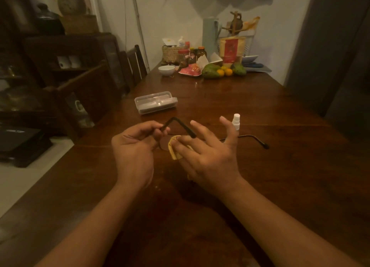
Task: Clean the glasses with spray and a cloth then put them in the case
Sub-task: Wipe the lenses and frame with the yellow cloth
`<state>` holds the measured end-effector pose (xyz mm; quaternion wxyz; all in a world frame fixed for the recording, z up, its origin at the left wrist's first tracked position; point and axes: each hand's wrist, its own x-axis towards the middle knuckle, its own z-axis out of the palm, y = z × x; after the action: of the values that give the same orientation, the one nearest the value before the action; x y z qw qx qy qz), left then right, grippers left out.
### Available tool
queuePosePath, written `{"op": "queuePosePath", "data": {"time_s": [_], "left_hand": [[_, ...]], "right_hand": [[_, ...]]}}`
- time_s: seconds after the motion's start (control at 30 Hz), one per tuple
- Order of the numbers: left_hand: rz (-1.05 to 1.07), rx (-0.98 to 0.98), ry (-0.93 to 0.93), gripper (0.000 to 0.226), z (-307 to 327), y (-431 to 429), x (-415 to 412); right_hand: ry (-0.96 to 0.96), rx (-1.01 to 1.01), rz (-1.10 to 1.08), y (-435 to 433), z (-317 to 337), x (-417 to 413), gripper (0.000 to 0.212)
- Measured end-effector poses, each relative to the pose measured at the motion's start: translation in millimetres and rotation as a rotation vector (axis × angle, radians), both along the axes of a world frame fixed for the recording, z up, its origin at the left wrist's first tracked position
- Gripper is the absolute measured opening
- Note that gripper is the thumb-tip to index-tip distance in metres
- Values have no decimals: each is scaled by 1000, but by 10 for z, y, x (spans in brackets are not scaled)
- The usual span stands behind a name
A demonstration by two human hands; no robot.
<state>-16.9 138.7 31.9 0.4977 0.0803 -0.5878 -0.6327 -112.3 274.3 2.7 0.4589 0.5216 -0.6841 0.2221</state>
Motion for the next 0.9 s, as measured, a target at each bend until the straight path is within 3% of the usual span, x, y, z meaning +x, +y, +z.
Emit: {"op": "queuePosePath", "data": {"time_s": [0.2,0.4,0.7,0.9], "left_hand": [[-8,38,3,44,14,-9,36],[-3,-1,-14,48,10,-4,33],[-63,43,-1,14,30,17,89],[-65,17,-8,40,34,1,56]], "right_hand": [[19,13,107,-18,0,-3,25],[-57,34,10,24,22,-20,22],[-137,124,125,-11,5,-12,37],[-151,84,62,12,2,-31,33]]}}
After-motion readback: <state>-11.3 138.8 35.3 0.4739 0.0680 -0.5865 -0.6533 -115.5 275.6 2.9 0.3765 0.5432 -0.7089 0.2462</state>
